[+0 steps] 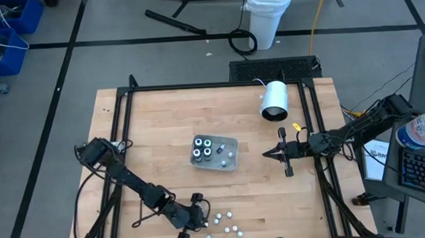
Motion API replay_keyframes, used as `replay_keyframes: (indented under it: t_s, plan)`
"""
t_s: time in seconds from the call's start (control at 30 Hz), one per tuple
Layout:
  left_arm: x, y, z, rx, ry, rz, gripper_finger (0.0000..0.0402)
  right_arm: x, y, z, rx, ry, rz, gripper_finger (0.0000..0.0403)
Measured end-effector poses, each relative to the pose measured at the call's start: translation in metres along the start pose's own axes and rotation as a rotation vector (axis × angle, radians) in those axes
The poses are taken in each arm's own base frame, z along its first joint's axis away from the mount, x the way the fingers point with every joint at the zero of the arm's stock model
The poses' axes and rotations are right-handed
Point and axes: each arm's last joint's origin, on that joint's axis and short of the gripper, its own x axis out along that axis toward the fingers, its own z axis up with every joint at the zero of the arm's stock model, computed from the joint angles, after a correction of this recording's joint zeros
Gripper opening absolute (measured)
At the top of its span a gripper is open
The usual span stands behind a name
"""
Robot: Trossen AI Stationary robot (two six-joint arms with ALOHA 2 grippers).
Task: Pick & Place food coloring
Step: Put the orange food coloring bottle into the gray bin
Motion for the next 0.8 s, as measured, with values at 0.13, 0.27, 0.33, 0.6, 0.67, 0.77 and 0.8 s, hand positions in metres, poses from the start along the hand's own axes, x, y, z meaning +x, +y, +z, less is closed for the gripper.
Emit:
replay_keyframes:
  t_s: [0.13, 0.27, 0.33, 0.6, 0.67, 0.77, 0.8]
  plan:
    - [-0.03, 0.001, 0.027, -0.019, -0.043, 0.0, 0.0065, 0.0, 0.0, 0.0, 0.0, 0.0, 0.0, 0.0]
    - [-0.075, 0.005, 0.053, 0.011, -0.093, 0.082, 0.0066, 0.0, 0.0, 0.0, -0.001, 0.0, 0.0, 0.0]
    - [-0.099, 0.01, 0.066, 0.029, -0.136, 0.132, 0.0061, 0.0, 0.0, 0.0, -0.001, 0.0, 0.0, 0.0]
    - [-0.162, 0.052, 0.104, -0.048, -0.356, 0.321, 0.0064, 0.0, 0.0, 0.0, -0.001, 0.0, 0.0, 0.0]
    - [-0.163, 0.066, 0.107, -0.067, -0.362, 0.355, 0.0064, 0.0, 0.0, 0.0, -0.002, 0.0, 0.0, 0.0]
    - [-0.156, 0.088, 0.11, -0.091, -0.362, 0.357, 0.0065, 0.0, 0.0, 0.0, -0.002, -0.001, -0.001, 0.0]
    - [-0.151, 0.096, 0.113, -0.1, -0.357, 0.348, 0.0065, 0.0, 0.0, 0.0, -0.002, 0.0, -0.001, 0.0]
